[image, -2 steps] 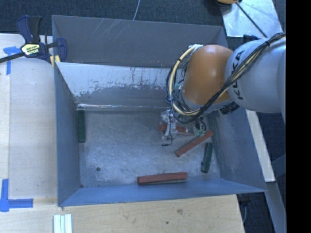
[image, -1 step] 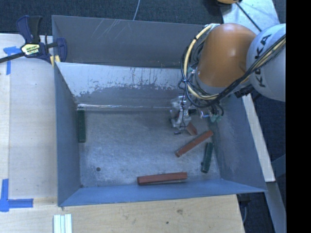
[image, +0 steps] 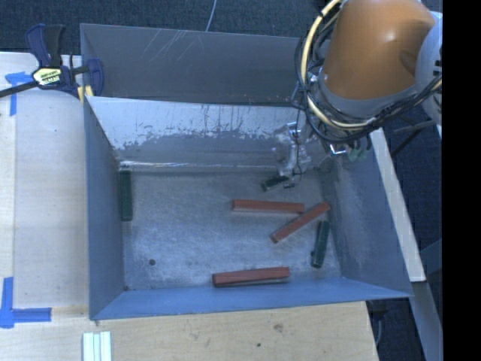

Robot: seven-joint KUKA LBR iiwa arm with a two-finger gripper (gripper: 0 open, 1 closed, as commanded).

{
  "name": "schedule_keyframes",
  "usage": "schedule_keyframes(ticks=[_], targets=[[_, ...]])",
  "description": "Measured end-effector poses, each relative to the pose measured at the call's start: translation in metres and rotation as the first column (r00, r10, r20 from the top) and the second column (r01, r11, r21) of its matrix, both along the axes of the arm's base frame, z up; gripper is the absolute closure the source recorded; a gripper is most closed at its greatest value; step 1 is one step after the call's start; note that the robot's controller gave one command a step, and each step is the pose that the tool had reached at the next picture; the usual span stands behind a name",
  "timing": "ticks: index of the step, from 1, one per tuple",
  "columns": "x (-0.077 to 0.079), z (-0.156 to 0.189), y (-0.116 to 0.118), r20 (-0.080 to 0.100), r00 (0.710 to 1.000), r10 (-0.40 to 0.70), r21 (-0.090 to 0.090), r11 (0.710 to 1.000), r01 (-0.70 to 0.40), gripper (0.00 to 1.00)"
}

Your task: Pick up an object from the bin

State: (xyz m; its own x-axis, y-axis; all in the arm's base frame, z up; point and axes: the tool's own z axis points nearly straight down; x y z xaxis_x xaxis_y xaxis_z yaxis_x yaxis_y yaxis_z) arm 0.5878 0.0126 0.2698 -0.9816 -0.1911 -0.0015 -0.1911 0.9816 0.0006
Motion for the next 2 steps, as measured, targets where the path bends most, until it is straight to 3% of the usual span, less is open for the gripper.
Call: schedule_keyframes(ticks=[1,2], targets=[[0.007,0.06,0.0,0.001,0.999,0.037,-0.001,0.999,-0.037,1.0],[-0.009,-0.054,-0.015,0.006,1.0,0.017,0.0,1.0,-0.017,0.0]])
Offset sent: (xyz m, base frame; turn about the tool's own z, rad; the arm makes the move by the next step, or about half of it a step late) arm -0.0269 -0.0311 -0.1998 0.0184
